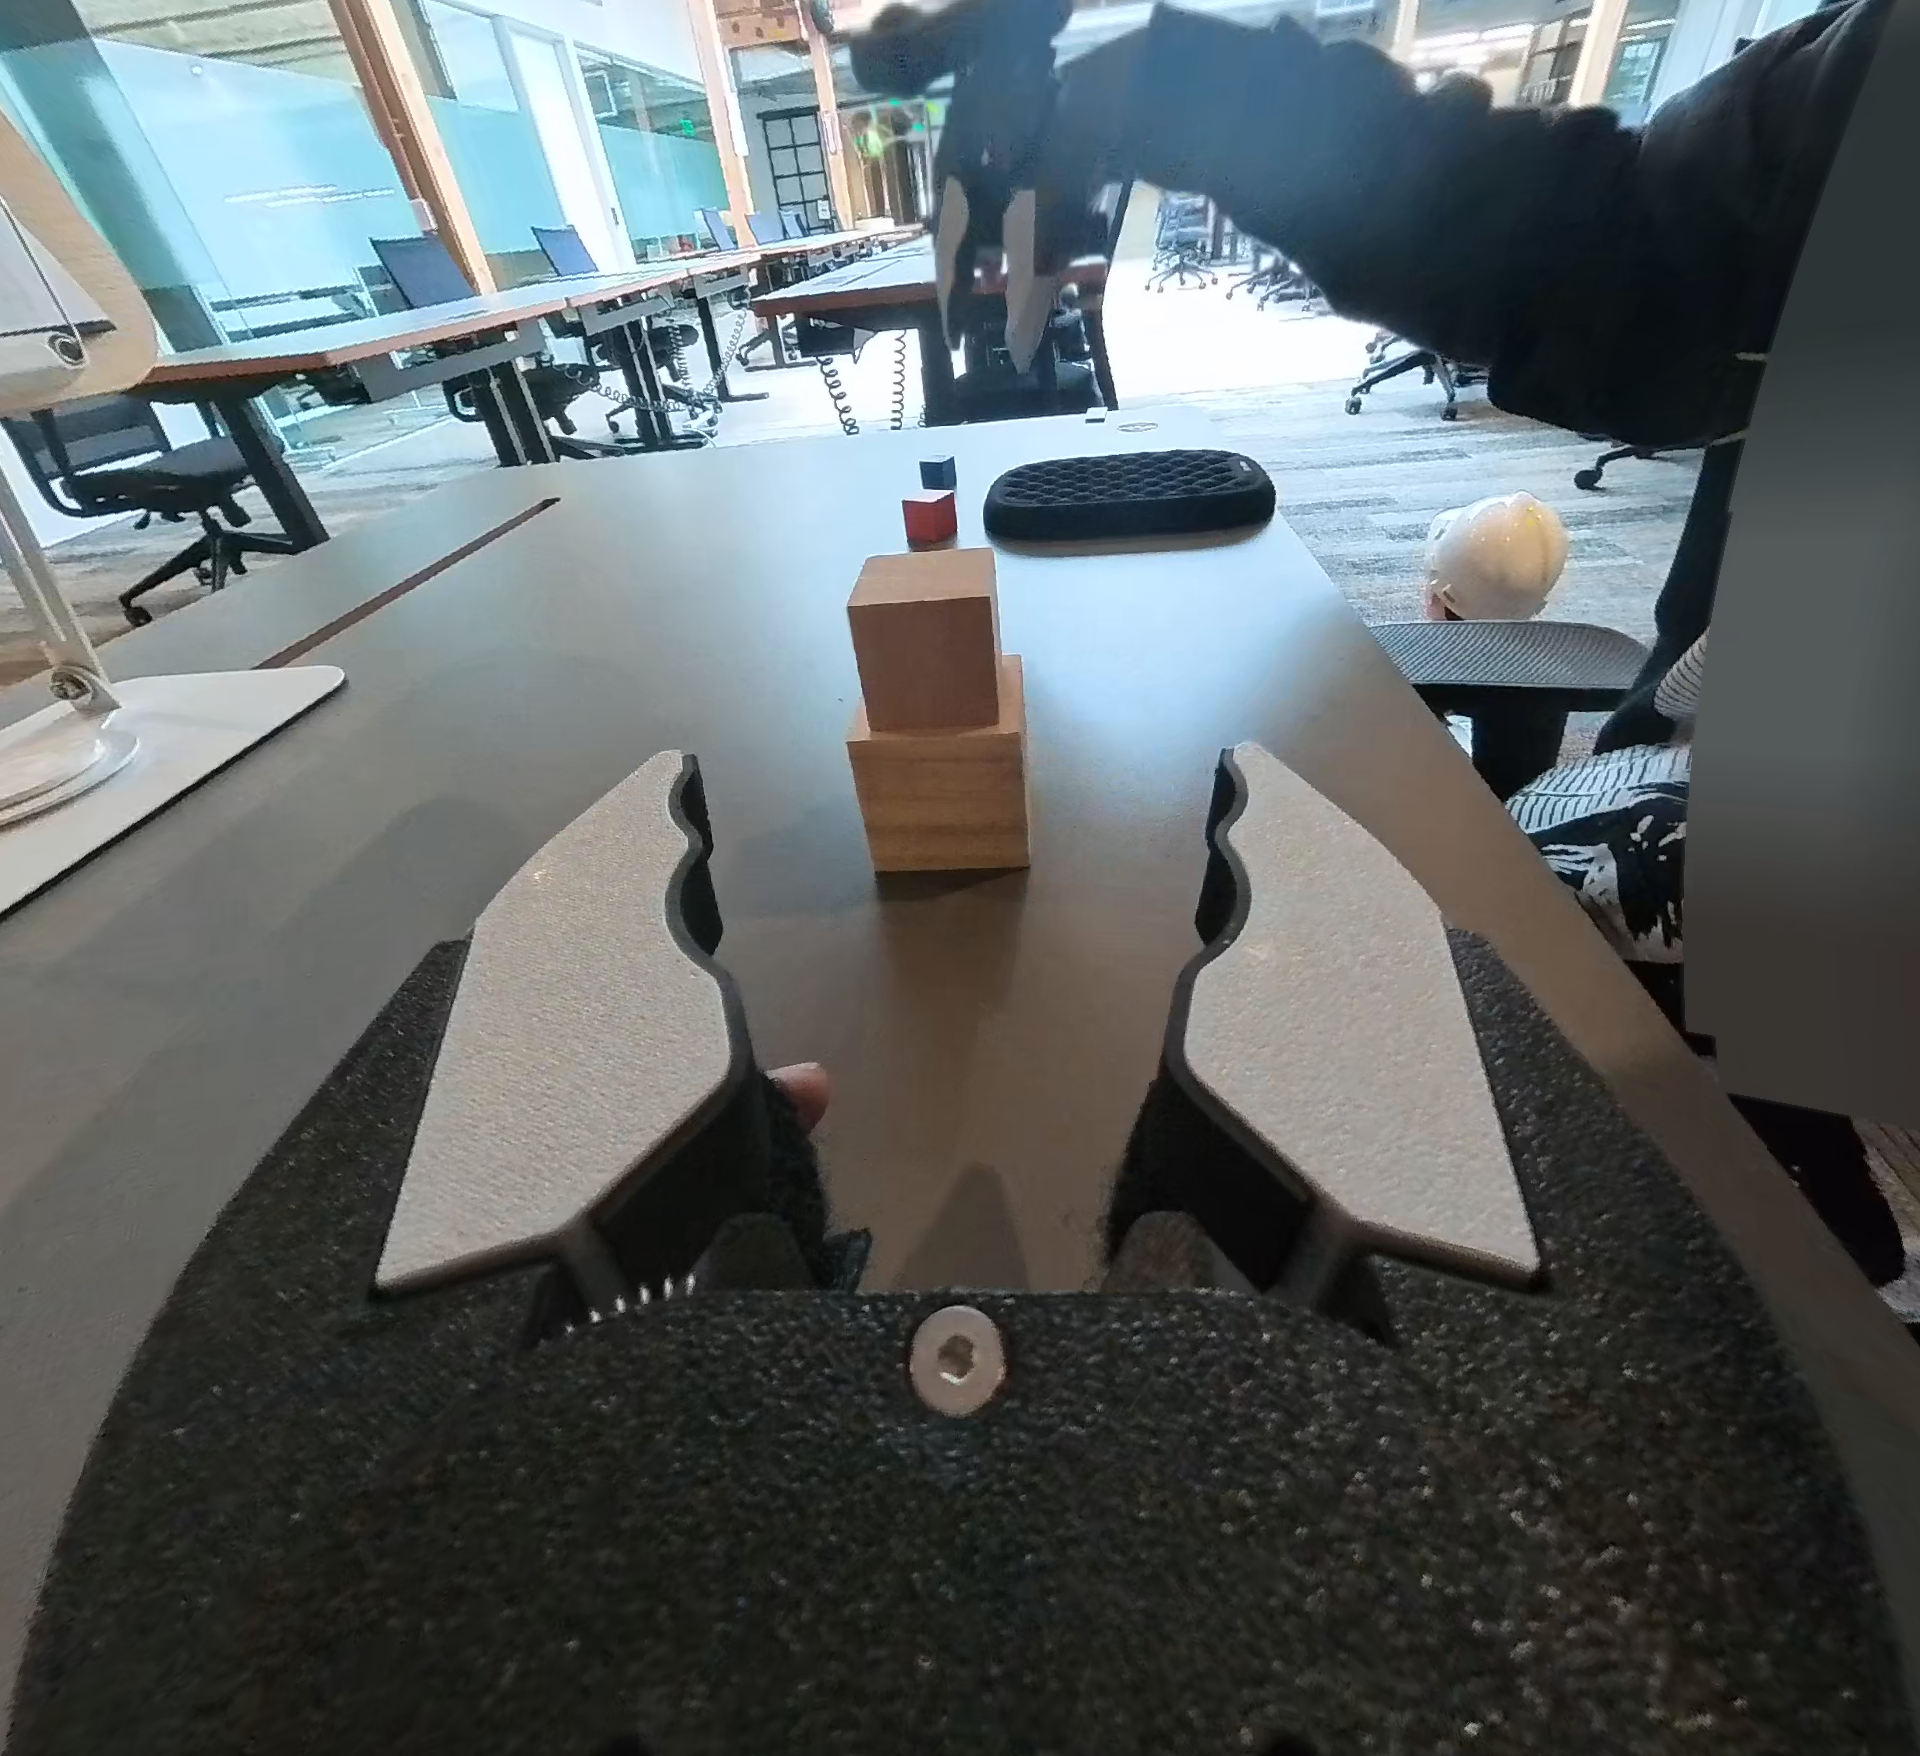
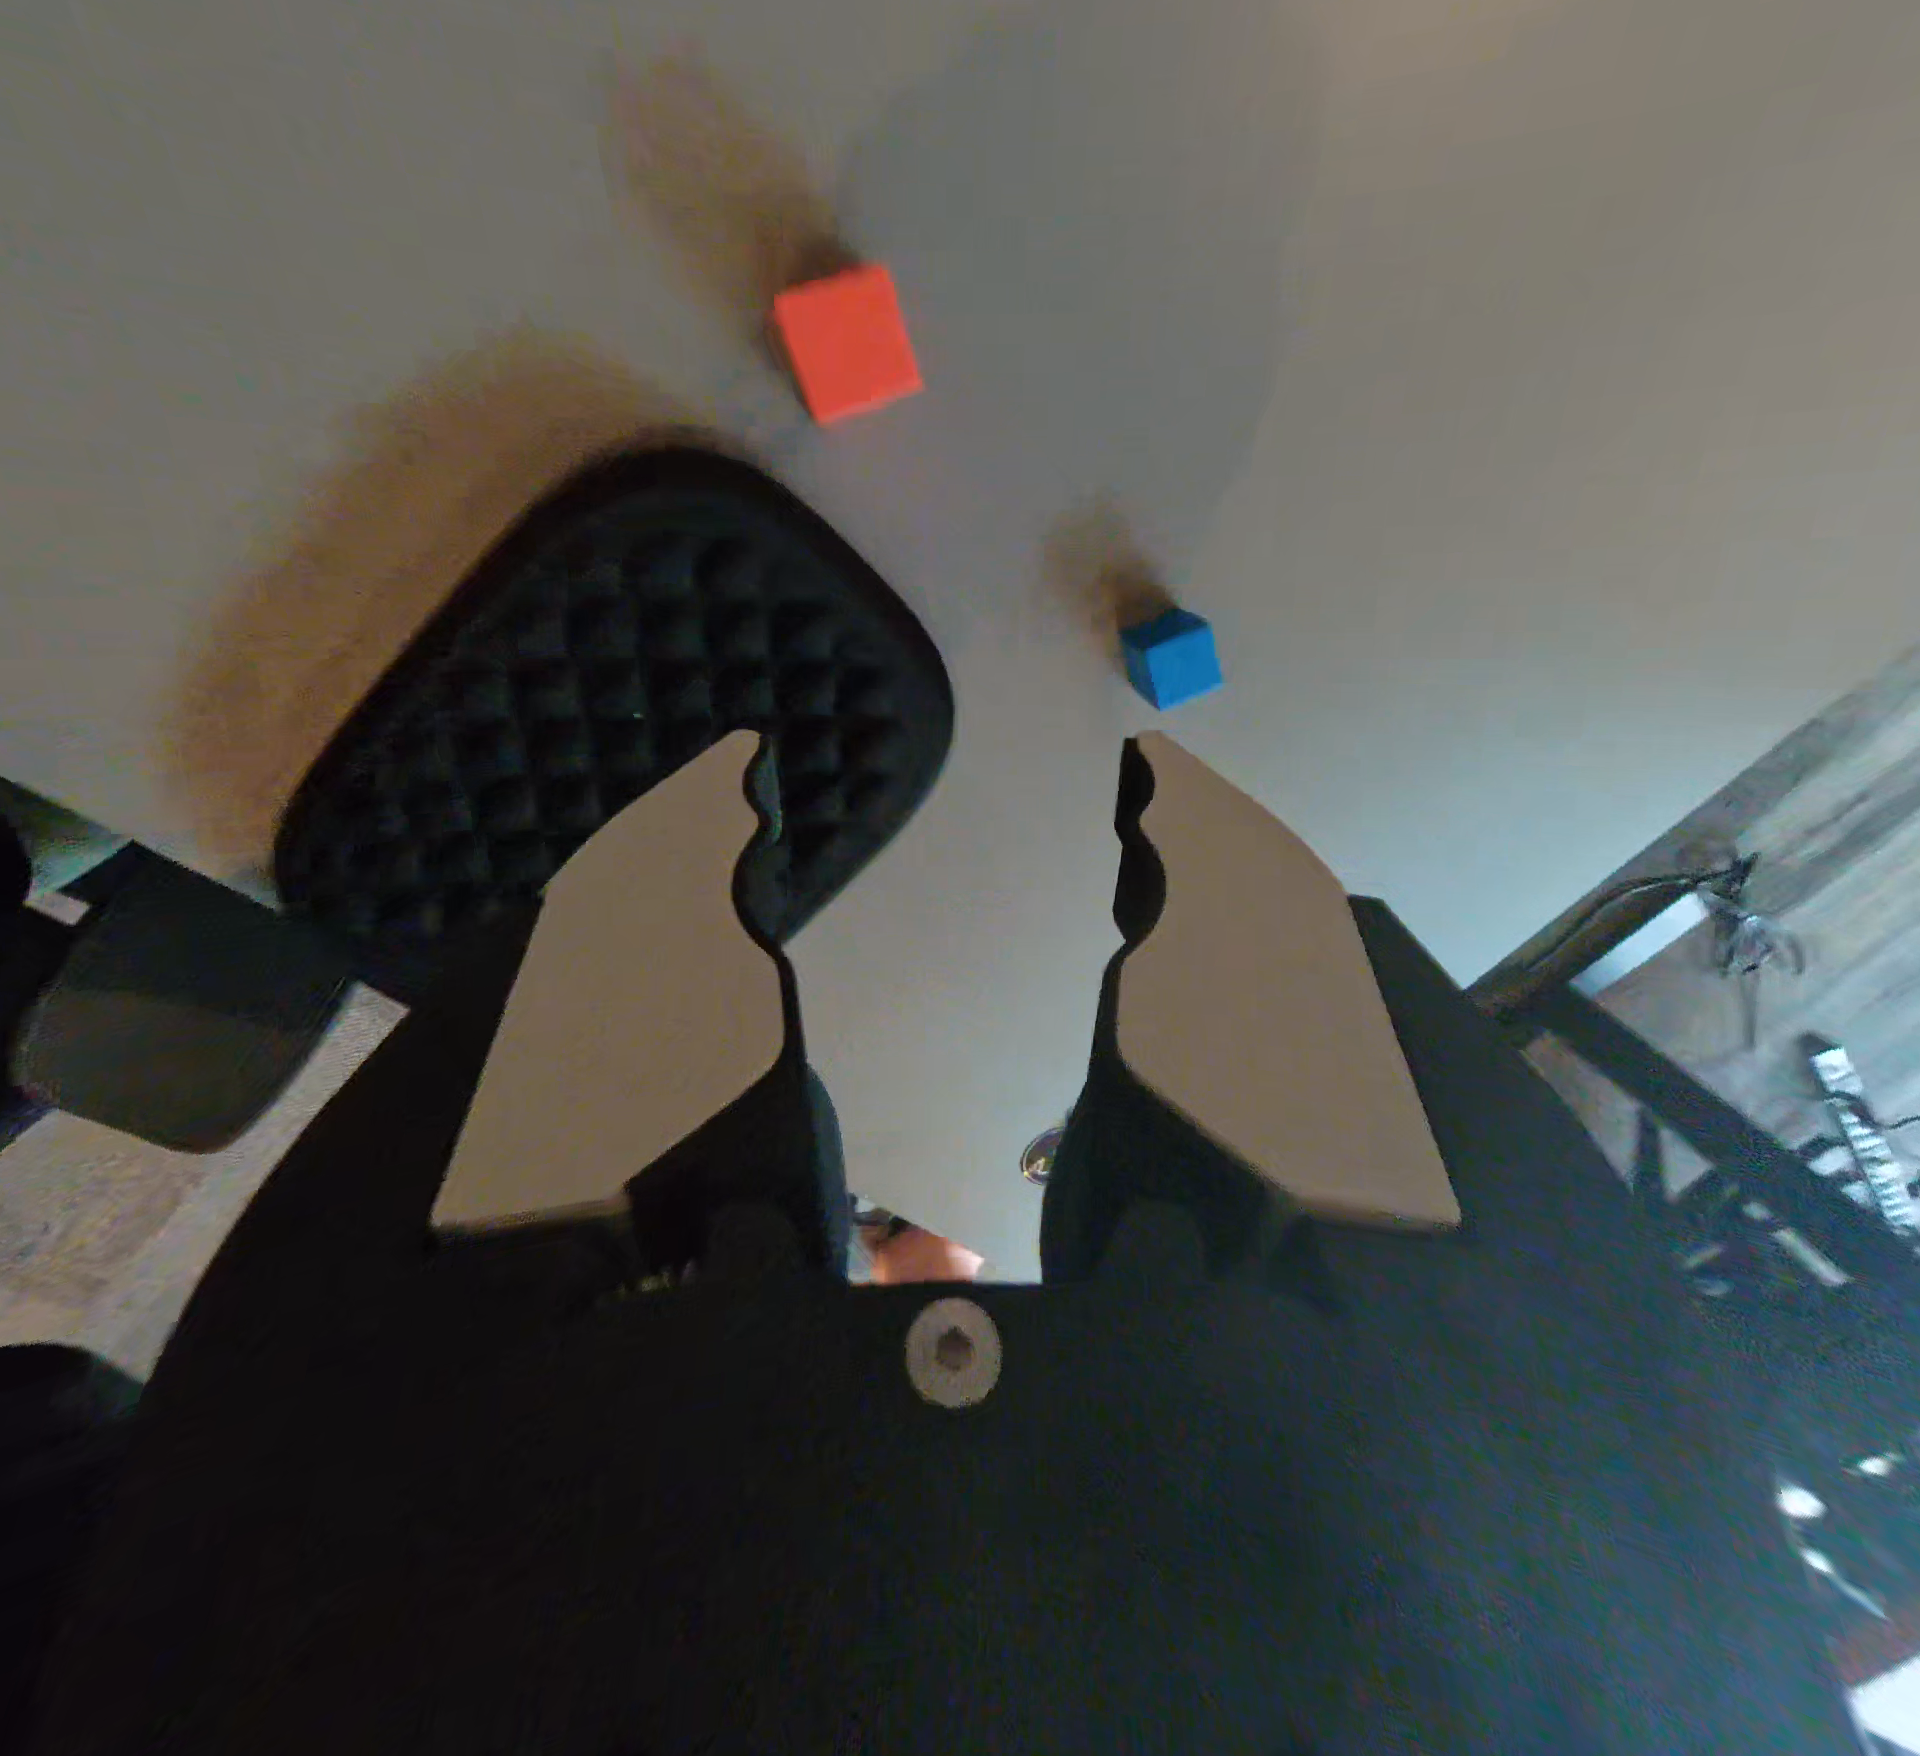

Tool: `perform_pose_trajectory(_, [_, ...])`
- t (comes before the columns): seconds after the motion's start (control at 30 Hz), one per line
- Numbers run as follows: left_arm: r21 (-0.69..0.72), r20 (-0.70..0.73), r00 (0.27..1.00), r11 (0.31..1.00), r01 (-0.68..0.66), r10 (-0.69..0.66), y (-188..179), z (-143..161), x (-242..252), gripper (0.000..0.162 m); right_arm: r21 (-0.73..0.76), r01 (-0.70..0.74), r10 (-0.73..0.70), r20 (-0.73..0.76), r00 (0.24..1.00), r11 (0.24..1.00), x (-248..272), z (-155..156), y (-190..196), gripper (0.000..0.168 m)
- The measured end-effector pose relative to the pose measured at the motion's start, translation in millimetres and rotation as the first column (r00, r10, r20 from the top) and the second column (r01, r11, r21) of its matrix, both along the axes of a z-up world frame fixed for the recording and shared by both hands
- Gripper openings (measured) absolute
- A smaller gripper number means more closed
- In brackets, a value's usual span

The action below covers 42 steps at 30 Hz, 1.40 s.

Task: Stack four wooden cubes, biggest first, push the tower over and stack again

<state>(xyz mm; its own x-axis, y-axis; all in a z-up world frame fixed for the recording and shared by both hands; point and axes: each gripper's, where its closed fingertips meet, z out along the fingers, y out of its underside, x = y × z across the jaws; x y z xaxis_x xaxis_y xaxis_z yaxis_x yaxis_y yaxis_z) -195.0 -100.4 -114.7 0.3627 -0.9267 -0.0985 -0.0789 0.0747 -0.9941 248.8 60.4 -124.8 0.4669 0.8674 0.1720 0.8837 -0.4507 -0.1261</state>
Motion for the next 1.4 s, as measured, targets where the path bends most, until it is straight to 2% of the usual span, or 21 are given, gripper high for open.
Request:
perform_pose_trajectory(0.2, [-0.008, 0.011, 1.000, 1.000, -0.002, 0.002, 1, 1, -1, 0.091, -0.034, 0.012, -0.015, -0.095, 0.995, 0.999, 13, -30, 17, 0.059])
perform_pose_trajectory(0.33, [-0.015, 0.023, 1.000, 1.000, -0.005, 0.006, 2, 2, -2, 0.091, -0.043, -0.057, 0.048, -0.184, 0.982, 0.997, -15, -42, 20, 0.061])
perform_pose_trajectory(0.5, [-0.017, 0.027, 1.000, 1.000, -0.006, 0.006, 2, 2, -3, 0.091, -0.034, -0.146, 0.135, -0.225, 0.965, 0.989, -46, -56, 22, 0.058])
perform_pose_trajectory(0.83, [-0.019, 0.025, 1.000, 1.000, -0.001, 0.002, 2, 2, -2, 0.091, -0.008, -0.220, 0.209, -0.277, 0.938, 0.976, -61, -74, 24, 0.045])
perform_pose_trajectory(0.93, [-0.019, 0.025, 1.000, 1.000, -0.002, 0.003, 2, 2, -2, 0.091, 0.007, -0.234, 0.227, -0.282, 0.932, 0.972, -61, -77, 26, 0.032])
perform_pose_trajectory(0.97, [-0.019, 0.025, 1.000, 1.000, -0.002, 0.002, 2, 2, -2, 0.090, 0.026, -0.245, 0.241, -0.290, 0.926, 0.969, -62, -76, 27, 0.027])
perform_pose_trajectory(1.13, [-0.018, 0.023, 1.000, 1.000, -0.003, 0.003, 2, 2, -2, 0.090, 0.096, -0.282, 0.298, -0.320, 0.899, 0.954, -79, -57, 23, 0.027])
perform_pose_trajectory(1.4, [-0.014, 0.017, 1.000, 1.000, -0.002, 0.002, 2, 2, -2, 0.090, 0.207, -0.419, 0.466, -0.335, 0.818, 0.884, -165, 13, -7, 0.026])
